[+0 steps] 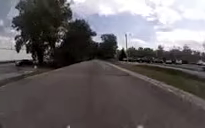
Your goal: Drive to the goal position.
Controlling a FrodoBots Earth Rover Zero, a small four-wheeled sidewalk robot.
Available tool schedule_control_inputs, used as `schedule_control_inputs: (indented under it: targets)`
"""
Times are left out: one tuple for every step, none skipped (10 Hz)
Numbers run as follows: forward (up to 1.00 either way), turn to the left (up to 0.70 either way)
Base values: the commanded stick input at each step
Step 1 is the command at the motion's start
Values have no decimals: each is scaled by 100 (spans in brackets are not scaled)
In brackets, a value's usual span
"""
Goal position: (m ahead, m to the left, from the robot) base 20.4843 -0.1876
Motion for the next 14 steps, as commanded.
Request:
schedule_control_inputs:
  targets:
    - [70,0]
    - [70,0]
    - [70,0]
    - [70,0]
    - [70,0]
    - [70,0]
    - [70,0]
    - [70,0]
    - [70,0]
    - [70,0]
    - [70,0]
    - [70,0]
    - [70,0]
    - [70,0]
